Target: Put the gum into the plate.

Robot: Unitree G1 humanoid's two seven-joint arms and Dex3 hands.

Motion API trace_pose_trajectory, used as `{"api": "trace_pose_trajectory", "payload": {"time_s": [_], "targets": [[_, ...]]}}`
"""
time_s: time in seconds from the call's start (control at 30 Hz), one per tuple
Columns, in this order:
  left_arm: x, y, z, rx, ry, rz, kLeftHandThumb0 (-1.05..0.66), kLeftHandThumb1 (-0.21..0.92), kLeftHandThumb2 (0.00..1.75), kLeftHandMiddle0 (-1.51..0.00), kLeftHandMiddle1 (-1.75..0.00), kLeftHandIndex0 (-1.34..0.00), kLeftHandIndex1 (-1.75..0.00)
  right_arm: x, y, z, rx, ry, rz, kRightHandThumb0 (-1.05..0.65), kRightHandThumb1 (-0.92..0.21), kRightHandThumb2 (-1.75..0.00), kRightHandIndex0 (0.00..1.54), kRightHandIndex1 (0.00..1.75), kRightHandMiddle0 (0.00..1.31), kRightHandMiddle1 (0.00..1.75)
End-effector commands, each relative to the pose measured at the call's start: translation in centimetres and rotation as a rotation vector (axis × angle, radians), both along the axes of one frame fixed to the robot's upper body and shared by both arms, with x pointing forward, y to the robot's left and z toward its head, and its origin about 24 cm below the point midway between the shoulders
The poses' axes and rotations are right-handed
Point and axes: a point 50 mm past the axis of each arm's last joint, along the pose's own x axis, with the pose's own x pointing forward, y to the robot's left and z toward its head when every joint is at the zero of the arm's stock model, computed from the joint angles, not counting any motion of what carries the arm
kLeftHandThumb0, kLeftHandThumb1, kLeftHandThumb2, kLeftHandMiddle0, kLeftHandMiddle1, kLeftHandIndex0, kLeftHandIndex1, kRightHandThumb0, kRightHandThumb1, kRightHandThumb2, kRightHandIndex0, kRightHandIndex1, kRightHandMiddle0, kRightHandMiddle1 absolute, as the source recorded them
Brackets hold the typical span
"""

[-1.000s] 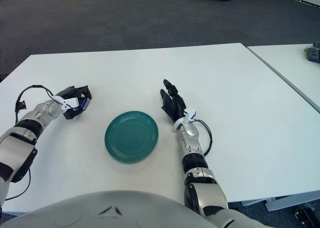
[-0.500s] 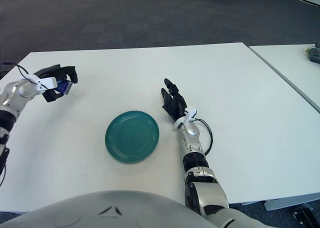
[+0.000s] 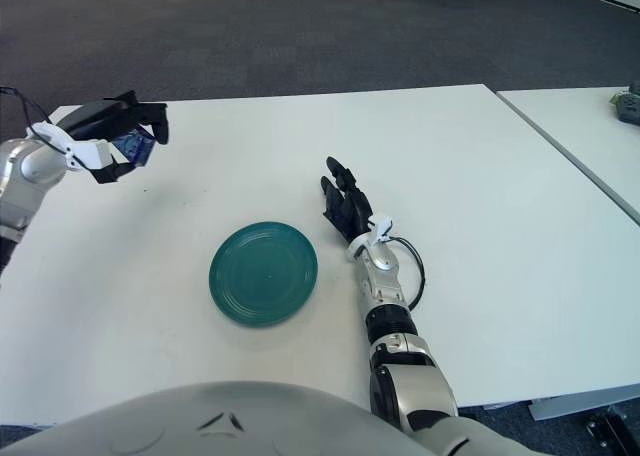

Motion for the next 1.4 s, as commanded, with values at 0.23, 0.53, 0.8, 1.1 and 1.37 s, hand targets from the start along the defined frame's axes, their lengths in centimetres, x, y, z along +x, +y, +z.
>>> {"api": "trace_pose_trajectory", "payload": {"time_s": [0.23, 0.53, 0.8, 1.1, 1.37], "targets": [[-1.8, -4.5, -2.0, -0.026, 0.045, -0.120, 0.48, 0.28, 1.35, -0.63, -1.75, -0.82, -1.75, -4.8, -0.2, -5.7, 0.010, 0.317, -0.026, -0.78, -0.92, -0.67, 0.09, 0.00, 0.00, 0.24], [-3.5, -8.0, -1.8, -0.055, 0.028, -0.273, 0.50, 0.24, 1.40, -0.66, -1.75, -0.84, -1.75, -4.9, -0.2, -5.7, 0.031, 0.326, -0.034, -0.79, -0.92, -0.65, 0.11, 0.01, 0.00, 0.26], [-3.9, -10.8, -1.1, 0.018, -0.002, -0.392, 0.49, 0.26, 1.38, -0.65, -1.75, -0.82, -1.75, -5.2, 0.0, -5.9, 0.057, 0.331, -0.043, -0.80, -0.92, -0.57, 0.13, 0.01, 0.00, 0.24], [-5.1, -13.6, 0.0, 0.150, 0.071, -0.511, 0.48, 0.29, 1.35, -0.63, -1.75, -0.75, -1.75, -5.4, 0.4, -6.1, 0.076, 0.320, -0.034, -0.79, -0.92, -0.60, 0.11, 0.00, 0.00, 0.27], [-6.1, -15.1, -1.3, 0.180, 0.170, -0.612, 0.03, 0.24, 1.37, -0.58, -1.70, -0.60, -1.68, -5.2, 0.3, -5.6, -0.044, 0.227, -0.008, -0.72, -0.92, -0.68, 0.09, 0.00, 0.00, 0.29]]}}
